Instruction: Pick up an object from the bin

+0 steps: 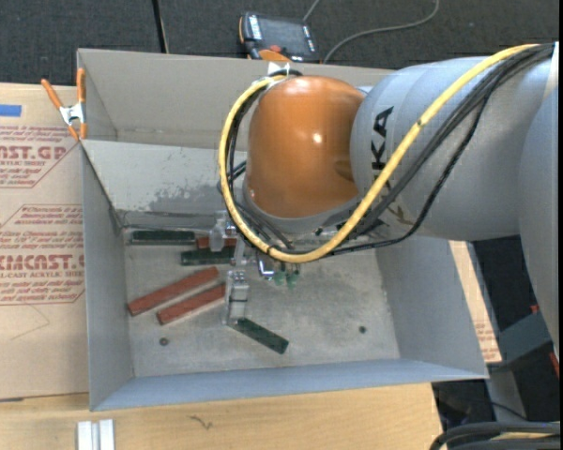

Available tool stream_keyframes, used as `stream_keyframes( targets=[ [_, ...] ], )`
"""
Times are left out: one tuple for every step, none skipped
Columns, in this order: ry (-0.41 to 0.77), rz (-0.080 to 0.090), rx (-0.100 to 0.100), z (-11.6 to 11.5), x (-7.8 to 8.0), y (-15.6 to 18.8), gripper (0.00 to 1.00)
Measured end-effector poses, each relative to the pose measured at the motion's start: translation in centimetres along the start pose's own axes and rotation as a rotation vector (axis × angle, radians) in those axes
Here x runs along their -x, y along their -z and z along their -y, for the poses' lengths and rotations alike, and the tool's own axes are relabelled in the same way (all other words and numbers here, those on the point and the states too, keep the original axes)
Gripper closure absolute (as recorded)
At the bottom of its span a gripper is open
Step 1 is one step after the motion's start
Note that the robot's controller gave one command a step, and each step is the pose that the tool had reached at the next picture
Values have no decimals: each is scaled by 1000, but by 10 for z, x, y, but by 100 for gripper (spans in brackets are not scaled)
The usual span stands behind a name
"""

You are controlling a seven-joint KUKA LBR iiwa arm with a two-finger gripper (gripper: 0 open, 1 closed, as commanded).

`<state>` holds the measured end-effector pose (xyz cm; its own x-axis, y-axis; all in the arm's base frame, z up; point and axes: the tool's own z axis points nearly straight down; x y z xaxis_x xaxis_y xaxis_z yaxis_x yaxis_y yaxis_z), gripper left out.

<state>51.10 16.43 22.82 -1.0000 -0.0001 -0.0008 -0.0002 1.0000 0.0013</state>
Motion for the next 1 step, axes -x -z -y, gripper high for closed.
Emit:
stream_keyframes(
  targets=[
    [174,-5,-2,-27,32,-163,0]
  ],
)
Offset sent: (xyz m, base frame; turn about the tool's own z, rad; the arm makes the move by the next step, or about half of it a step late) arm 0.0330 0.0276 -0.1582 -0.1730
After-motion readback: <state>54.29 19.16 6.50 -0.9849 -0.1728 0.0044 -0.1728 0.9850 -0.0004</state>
